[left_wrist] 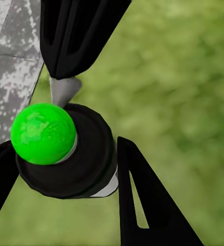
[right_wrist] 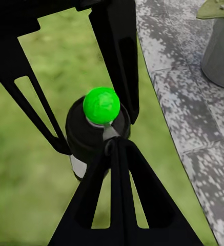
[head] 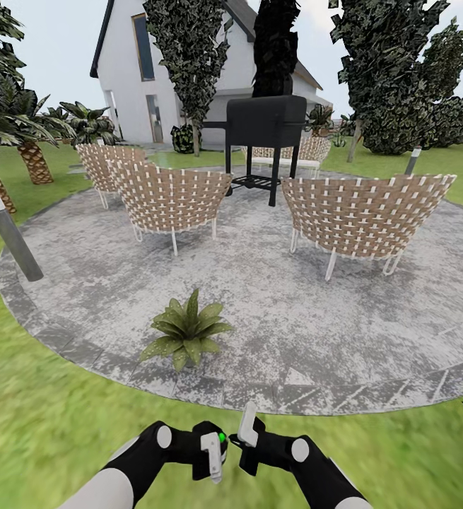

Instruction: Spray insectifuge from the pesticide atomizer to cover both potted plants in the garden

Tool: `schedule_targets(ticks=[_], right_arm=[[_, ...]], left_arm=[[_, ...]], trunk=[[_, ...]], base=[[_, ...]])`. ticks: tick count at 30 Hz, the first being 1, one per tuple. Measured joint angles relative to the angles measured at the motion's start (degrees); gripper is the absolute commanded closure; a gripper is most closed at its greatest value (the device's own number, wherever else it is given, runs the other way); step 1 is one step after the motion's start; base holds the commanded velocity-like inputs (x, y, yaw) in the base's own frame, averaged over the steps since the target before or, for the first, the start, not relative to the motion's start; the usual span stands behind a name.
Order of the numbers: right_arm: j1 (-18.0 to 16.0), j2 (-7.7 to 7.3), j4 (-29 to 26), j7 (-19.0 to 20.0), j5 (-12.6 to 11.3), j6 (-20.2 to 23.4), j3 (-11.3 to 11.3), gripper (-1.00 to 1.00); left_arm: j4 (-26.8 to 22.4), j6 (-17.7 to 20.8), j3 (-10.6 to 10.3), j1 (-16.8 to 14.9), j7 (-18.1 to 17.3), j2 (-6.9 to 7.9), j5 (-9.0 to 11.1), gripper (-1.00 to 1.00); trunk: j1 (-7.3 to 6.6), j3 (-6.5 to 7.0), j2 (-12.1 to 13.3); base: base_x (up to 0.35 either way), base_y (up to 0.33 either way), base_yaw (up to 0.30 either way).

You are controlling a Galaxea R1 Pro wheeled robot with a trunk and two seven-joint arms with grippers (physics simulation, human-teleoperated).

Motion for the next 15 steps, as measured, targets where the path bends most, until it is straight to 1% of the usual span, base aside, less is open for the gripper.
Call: schedule_targets(ticks=[9,13,15], right_arm=[[-0.02,0.00,0.00,0.00,0.01,0.01,0.00,1.00],[0.02,0.00,0.00,0.00,0.02,0.00,0.00,1.00],[0.02,0.00,0.00,0.00,0.05,0.00,0.00,1.00]], left_arm=[[0.00,0.00,0.00,0.00,0.00,-0.54,0.00,1.00],[0.00,0.00,-0.01,-0.03,0.00,-0.50,0.00,1.00],[0.04,0.00,0.06,-0.07,-0.03,-0.21,-0.04,1.00]], trunk=[[0.00,0.00,0.00],[0.00,0.00,0.00],[0.00,0.00,0.00]], base=[[0.000,0.000,0.000],[0.000,0.000,0.000],[0.000,0.000,0.000]])
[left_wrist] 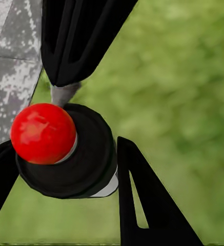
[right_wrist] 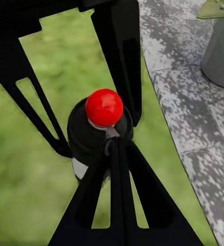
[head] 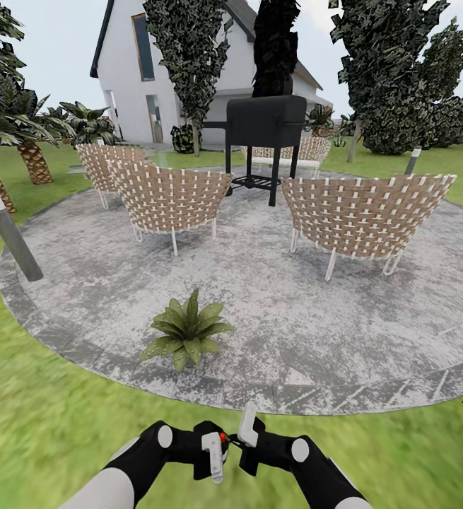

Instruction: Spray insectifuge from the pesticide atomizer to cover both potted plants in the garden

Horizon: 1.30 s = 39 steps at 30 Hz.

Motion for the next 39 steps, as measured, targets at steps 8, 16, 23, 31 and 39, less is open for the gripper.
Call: schedule_targets(ticks=[8,16,23,31,39], right_arm=[[0.00,0.00,0.08,0.00,0.02,-0.02,0.00,1.00],[0.03,0.00,0.05,-0.21,0.08,-0.01,0.00,-1.00],[0.24,-0.22,2.38,-16.01,0.20,0.03,-2.24,-1.00],[0.75,-7.07,26.68,-53.35,-0.19,-3.48,-26.47,-1.00],[4.29,-8.35,28.11,-56.25,-0.21,-9.90,-27.06,-1.00]], left_arm=[[0.79,0.00,0.40,0.09,-0.14,5.89,-0.36,1.00],[1.62,-0.18,0.46,2.88,0.00,16.62,-0.25,1.00],[9.21,-0.10,8.50,5.38,11.20,18.82,14.27,1.00],[13.85,-1.12,15.19,10.78,31.05,18.10,32.15,1.00],[19.08,-6.38,15.23,12.16,34.33,17.68,48.71,1.00]], trunk=[[0.00,0.00,0.00],[0.00,-0.01,0.00],[0.00,-0.01,0.00],[0.00,-0.01,0.00],[0.00,-0.01,0.00]], base=[[0.000,0.000,0.000],[0.000,0.000,0.000],[0.000,0.000,0.000],[0.000,0.000,0.000],[0.000,0.000,0.000]])
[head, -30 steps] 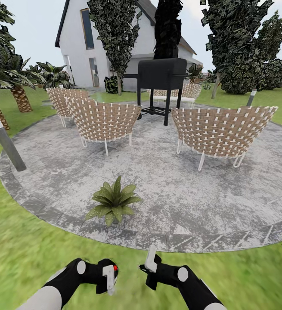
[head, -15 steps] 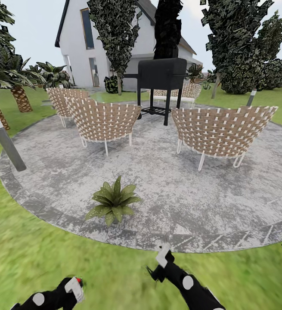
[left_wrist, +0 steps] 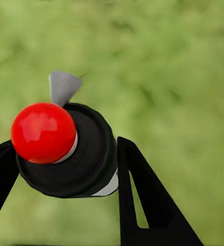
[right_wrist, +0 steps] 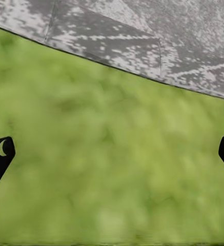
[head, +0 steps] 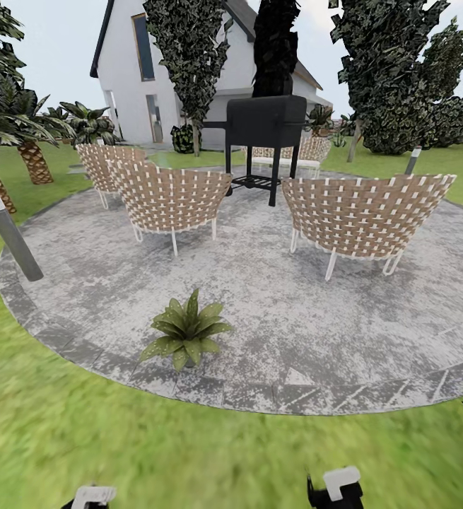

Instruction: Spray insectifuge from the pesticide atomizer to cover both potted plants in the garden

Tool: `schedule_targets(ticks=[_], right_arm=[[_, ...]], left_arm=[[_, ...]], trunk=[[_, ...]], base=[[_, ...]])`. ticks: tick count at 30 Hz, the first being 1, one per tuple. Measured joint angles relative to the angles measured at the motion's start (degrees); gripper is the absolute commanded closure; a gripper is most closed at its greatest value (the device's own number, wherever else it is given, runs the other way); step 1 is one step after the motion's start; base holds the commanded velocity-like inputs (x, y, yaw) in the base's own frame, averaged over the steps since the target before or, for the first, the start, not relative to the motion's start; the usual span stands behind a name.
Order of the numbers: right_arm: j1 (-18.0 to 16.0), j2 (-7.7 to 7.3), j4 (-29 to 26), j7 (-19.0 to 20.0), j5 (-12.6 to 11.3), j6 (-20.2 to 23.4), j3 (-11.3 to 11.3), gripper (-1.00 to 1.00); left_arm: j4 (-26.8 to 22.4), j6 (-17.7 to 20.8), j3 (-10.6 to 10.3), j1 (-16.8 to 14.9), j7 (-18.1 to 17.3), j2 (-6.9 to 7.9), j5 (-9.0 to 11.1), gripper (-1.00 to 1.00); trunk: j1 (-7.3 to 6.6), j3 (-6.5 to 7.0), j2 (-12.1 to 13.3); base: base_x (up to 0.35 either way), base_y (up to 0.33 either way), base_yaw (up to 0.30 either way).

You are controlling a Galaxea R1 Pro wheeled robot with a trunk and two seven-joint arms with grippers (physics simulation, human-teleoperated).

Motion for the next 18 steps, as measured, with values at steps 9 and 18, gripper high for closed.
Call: schedule_targets(ticks=[9,18], right_arm=[[0.08,0.53,0.86,0.30,0.46,0.17,0.16,-1.00],[0.15,0.49,1.60,0.35,0.39,0.30,0.17,-1.00]], left_arm=[[0.69,-1.32,0.06,0.41,0.04,0.29,1.23,1.00],[0.70,-1.36,-0.12,0.42,-0.04,-0.03,1.24,1.00]], trunk=[[0.00,0.00,0.00],[0.00,0.00,0.00]], base=[[0.000,0.000,0.000],[0.000,0.000,0.000]])
